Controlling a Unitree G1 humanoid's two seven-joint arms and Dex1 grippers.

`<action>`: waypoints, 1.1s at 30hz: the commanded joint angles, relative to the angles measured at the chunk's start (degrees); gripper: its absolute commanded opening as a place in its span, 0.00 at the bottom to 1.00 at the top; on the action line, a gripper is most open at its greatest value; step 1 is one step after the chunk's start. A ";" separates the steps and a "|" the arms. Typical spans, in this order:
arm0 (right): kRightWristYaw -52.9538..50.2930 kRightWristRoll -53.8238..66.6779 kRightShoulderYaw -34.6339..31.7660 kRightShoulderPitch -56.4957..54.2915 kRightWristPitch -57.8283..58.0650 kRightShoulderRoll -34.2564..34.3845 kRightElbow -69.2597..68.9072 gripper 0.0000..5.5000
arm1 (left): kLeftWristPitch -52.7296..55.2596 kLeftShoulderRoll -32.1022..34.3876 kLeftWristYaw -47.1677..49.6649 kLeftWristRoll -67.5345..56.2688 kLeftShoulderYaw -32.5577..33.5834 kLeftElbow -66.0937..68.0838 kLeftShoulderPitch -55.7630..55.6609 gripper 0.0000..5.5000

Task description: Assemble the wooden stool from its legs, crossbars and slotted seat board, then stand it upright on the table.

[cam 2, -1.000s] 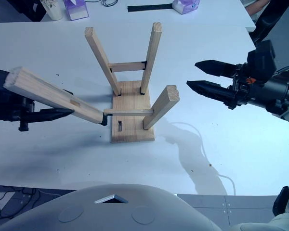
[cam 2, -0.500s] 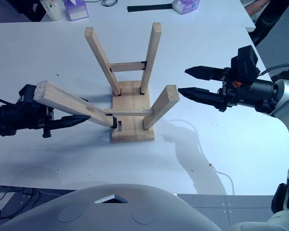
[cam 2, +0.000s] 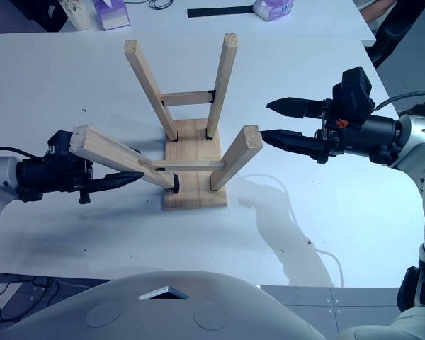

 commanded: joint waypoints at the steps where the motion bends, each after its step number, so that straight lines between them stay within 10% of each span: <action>1: 0.30 -0.31 0.34 -0.90 -0.21 -0.22 -0.14 0.61 | -1.83 1.56 -1.05 3.88 -1.47 1.04 1.46 0.37; 33: -3.25 2.55 0.30 -0.60 -0.16 1.38 -5.49 0.61 | -0.66 2.99 -0.71 10.31 -15.31 10.51 -6.49 0.37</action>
